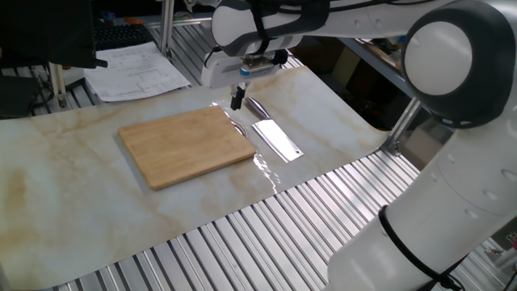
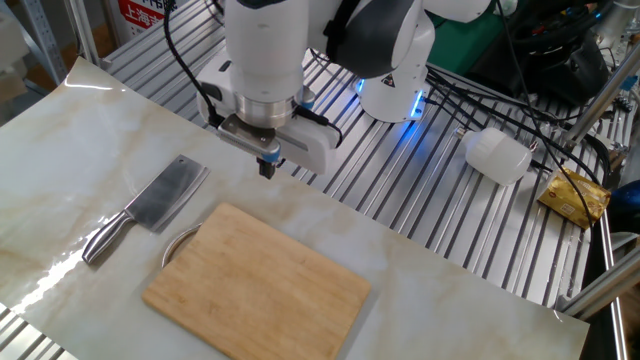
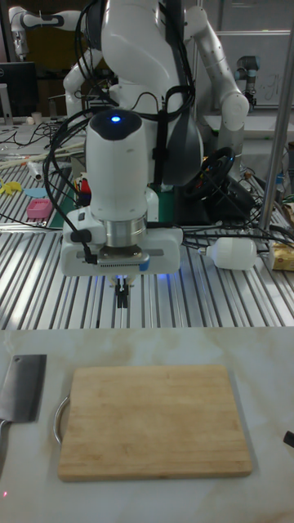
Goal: Put the knife on the cutting board
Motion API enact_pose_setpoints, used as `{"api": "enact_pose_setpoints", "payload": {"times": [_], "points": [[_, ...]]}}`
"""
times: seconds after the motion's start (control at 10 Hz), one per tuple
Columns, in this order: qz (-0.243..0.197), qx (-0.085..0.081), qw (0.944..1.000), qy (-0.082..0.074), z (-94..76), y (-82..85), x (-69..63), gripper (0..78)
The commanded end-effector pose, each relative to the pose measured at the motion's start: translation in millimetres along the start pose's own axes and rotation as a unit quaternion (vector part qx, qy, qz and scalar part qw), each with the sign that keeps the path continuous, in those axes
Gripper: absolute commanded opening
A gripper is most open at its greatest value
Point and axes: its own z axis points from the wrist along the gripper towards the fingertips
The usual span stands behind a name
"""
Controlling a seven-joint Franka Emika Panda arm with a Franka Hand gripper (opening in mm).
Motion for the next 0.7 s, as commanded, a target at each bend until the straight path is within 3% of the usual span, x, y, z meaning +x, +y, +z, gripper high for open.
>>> {"api": "enact_pose_setpoints", "payload": {"times": [0.1, 0.7], "points": [[-0.009, 0.005, 1.0000, 0.000, 4.8, -12.3, -11.7, 0.0], [-0.015, 0.013, 0.9998, 0.004, 4.2, -35.5, -23.9, 0.0]]}}
